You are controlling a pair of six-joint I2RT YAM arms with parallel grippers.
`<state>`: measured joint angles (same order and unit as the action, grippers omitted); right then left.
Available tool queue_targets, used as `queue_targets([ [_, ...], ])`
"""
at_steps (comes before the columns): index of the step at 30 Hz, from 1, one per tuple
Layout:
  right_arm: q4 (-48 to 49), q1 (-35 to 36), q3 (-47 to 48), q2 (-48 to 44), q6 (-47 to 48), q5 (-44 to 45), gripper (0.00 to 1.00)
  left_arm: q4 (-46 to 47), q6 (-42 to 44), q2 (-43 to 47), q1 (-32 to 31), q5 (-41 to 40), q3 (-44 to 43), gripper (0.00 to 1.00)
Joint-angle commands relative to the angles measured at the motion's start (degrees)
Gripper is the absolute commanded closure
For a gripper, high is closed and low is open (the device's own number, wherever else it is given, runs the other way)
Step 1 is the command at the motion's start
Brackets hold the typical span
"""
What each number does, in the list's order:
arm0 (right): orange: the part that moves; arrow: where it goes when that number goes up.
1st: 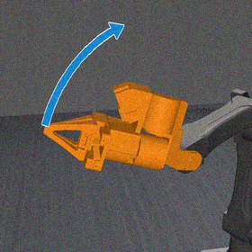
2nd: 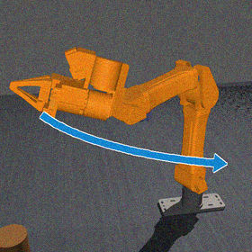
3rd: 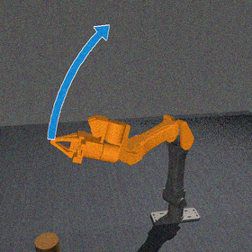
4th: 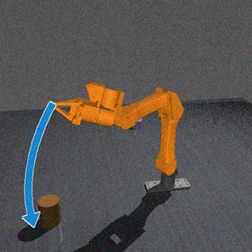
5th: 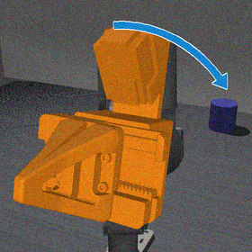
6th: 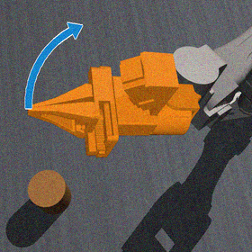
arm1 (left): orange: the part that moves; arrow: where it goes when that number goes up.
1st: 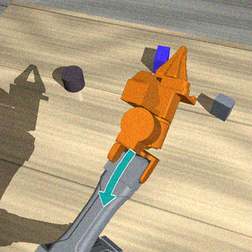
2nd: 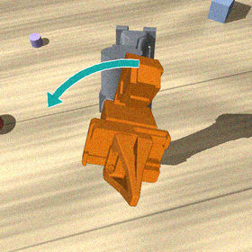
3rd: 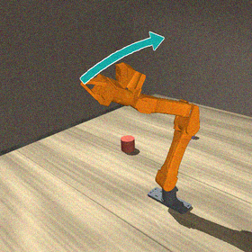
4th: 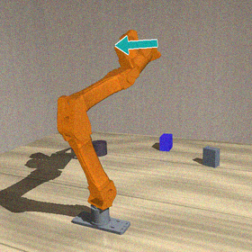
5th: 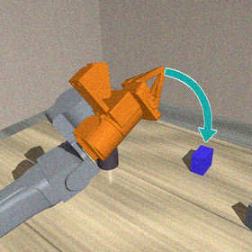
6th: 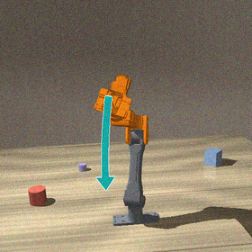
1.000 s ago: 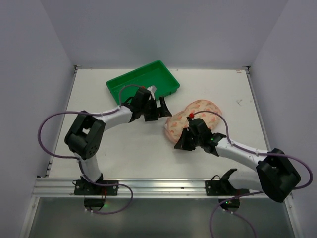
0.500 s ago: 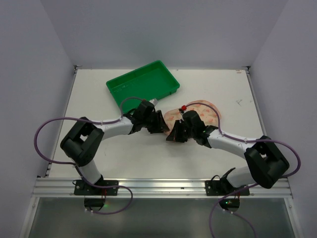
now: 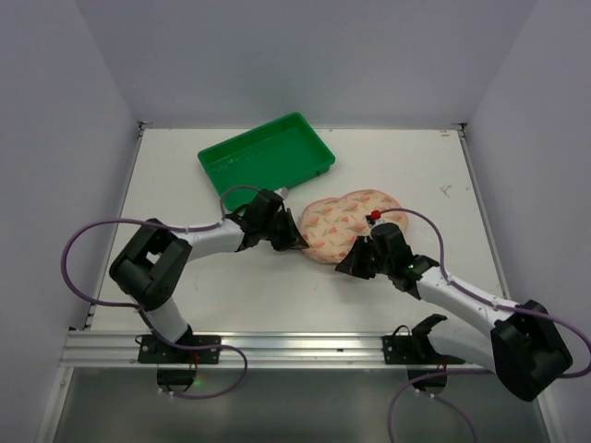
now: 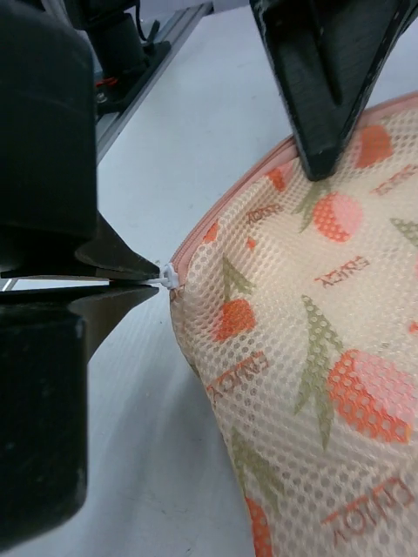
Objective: Unzip the laundry bag and remove the bra
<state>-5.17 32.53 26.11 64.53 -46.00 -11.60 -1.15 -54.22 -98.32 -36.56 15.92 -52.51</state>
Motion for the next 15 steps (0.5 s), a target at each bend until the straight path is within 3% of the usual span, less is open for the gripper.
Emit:
queue_targets([
  [1,-7.7,-2.3,-2.9,-5.7,1.1,2.5,1.00,-2.4,2.7,3.2,2.2,-5.3,4.0,1.00],
  [3,-8.1,-2.3,-2.1,-6.8,1.8,0.8,1.00,-1.5,1.1,5.1,1.9,-4.7,6.0,1.00],
  [6,-10.1,-2.3,-0.7,-9.0,1.4,0.3,0.71,0.1,-1.1,9.1,0.5,-5.3,10.7,0.96],
  [7,-11.2,-2.4,0.3,-10.8,1.1,1.1,0.51,0.1,-1.7,10.2,-0.2,-6.3,12.9,0.87],
  [10,-16.0,-2.6,3.2,-12.1,-0.5,8.1,0.34,2.1,-3.3,14.6,-3.5,-8.2,15.7,0.61],
  [11,-17.4,-3.2,4.0,-11.5,-1.0,9.9,0.27,2.1,-3.6,16.8,-4.8,-9.4,17.4,0.38],
  [14,-20.9,-4.5,5.9,-10.0,-2.9,14.0,0.21,1.7,-3.9,21.9,-5.3,-11.4,19.7,0.06],
  [15,-20.9,-5.6,5.9,-9.5,-3.2,14.2,0.20,1.2,-2.5,23.2,-5.2,-12.5,19.5,0.03],
])
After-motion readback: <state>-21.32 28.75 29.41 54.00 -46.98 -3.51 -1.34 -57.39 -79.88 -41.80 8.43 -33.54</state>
